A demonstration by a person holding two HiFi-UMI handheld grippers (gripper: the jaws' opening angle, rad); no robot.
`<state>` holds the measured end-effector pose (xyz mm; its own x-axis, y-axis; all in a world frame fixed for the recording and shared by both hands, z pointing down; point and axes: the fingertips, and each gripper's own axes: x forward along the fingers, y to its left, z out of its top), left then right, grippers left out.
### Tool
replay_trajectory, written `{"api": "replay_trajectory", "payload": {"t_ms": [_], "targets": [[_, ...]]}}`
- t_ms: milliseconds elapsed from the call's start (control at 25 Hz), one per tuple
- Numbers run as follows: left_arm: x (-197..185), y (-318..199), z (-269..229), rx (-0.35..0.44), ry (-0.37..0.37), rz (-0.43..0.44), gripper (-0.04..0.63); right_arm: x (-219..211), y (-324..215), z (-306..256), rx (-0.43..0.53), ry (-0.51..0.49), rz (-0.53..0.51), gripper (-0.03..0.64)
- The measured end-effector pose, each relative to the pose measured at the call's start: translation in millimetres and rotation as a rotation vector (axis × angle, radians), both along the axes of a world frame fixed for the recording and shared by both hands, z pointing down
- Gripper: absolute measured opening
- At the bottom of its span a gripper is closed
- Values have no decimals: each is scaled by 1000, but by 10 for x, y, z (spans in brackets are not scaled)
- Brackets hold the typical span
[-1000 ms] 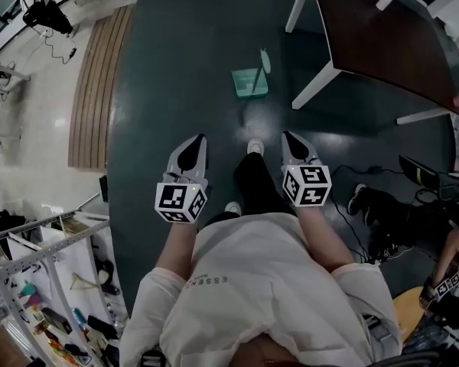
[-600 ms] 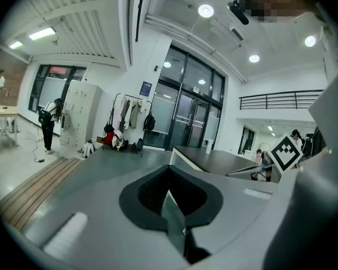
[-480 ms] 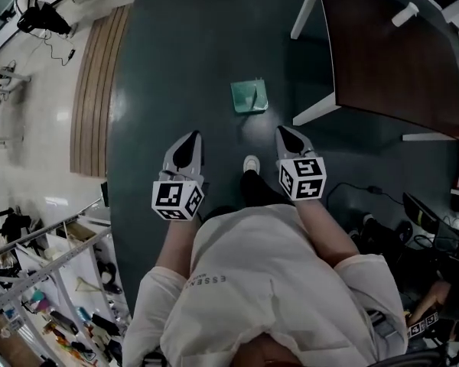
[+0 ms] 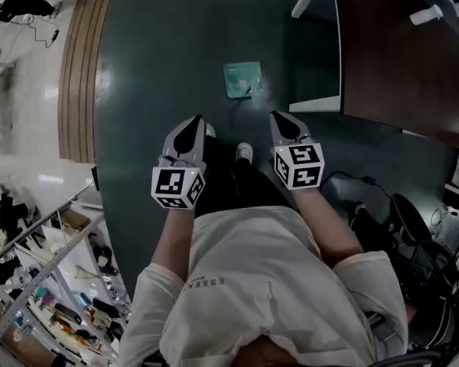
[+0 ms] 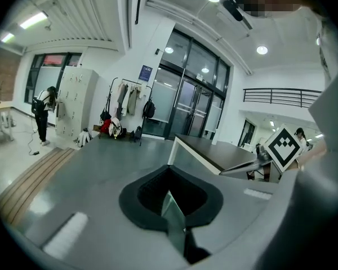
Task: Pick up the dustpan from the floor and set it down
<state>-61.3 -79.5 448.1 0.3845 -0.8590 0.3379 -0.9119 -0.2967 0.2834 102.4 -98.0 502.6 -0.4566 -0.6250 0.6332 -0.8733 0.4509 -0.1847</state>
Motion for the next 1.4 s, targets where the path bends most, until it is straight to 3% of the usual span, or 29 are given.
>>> {"api": "replay_trajectory", "payload": {"t_ms": [120,160,280,400,520,760,1000,1120,1280,1400], "targets": [[-27,-211,217,-35,14,8,15,-44,-203,303,-70,40,7,0],[-36,-254,274,-45,29,19,15,-81,-240,398,-92,60,6,51],[-63,-420,401,-61,70,63,15,-206,-415,638,-136,105,15,98],[-60,-691,601,-89,73,91,15,-253,-693,998,-183,140,28,146],[-54,-961,883,-126,61,74,15,-228,-864,1543,-281,160,34,241],[-50,-1329,1282,-165,66,65,15,-275,-1060,2193,-412,167,39,242],[-88,-1313,1432,-197,99,66,15,-329,-1080,2599,-488,227,49,242],[-114,-1329,1419,-197,121,65,15,-345,-1068,2674,-521,208,70,239],[-189,-1353,1395,-191,129,59,15,-362,-1086,2676,-530,185,105,172],[-225,-1330,1399,-194,127,57,15,-305,-1123,2650,-505,249,132,132]]}}
